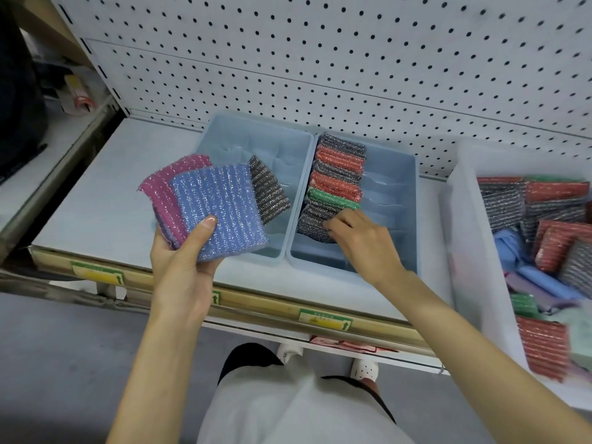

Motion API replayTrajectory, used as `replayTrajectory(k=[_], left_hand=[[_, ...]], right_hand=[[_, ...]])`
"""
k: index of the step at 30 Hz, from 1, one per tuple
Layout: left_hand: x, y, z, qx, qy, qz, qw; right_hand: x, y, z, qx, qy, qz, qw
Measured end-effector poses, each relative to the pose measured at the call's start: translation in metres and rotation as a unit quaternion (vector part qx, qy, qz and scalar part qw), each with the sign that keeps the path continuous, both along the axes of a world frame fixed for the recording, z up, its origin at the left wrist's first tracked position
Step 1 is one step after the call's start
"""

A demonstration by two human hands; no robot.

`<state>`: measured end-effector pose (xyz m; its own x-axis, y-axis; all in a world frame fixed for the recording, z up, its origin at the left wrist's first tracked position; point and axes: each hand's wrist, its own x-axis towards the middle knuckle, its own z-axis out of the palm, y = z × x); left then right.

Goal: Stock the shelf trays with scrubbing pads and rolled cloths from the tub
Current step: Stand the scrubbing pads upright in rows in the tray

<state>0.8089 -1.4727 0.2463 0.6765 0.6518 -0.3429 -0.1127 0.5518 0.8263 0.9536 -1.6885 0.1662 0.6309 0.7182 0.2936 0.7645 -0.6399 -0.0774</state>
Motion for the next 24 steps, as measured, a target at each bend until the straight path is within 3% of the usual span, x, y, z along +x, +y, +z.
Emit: replayTrajectory(k=[4,6,7,8,10,11,12,17,19,21,22,24], left_hand=[[0.001,-0.001,-0.001,-0.001,0.004,-0.015,1.000],[0.003,-0.004,-0.002,-0.008,0.003,-0.036,0.999],[0.004,-0.007,-0.002,-0.011,0.001,-0.049,0.999],[0.005,-0.010,-0.002,-0.016,-0.002,-0.062,0.998],[0.010,-0.020,-0.002,-0.028,-0.003,-0.089,0.996],[0.012,-0.025,-0.002,-0.035,-0.008,-0.103,0.994],[0.014,-0.029,-0.001,-0.044,-0.013,-0.115,0.992],[0.019,-0.026,0.002,-0.049,-0.020,-0.111,0.992],[0.018,-0.016,0.002,-0.048,-0.021,-0.089,0.995],[0.015,-0.004,0.000,-0.038,-0.016,-0.061,0.997],[0.013,0.003,-0.001,-0.034,-0.009,-0.048,0.998],[0.007,0.015,-0.005,-0.021,0.011,-0.025,0.999]], right_hand=[[-0.003,-0.003,0.003,0.019,0.030,0.015,0.999],[-0.007,-0.001,0.025,0.105,0.102,-0.044,0.988],[-0.011,0.002,0.041,0.176,0.177,-0.096,0.964],[-0.017,0.007,0.057,0.257,0.277,-0.139,0.915],[-0.030,0.021,0.081,0.377,0.502,-0.149,0.764],[-0.036,0.028,0.086,0.409,0.575,-0.135,0.695],[-0.042,0.033,0.085,0.432,0.612,-0.128,0.650],[-0.047,0.036,0.088,0.530,0.608,-0.157,0.570],[-0.041,0.024,0.091,0.551,0.604,-0.155,0.555],[-0.033,0.009,0.093,0.542,0.583,-0.174,0.580],[-0.029,0.003,0.093,0.518,0.563,-0.192,0.615],[-0.024,-0.005,0.094,0.422,0.500,-0.230,0.721]])
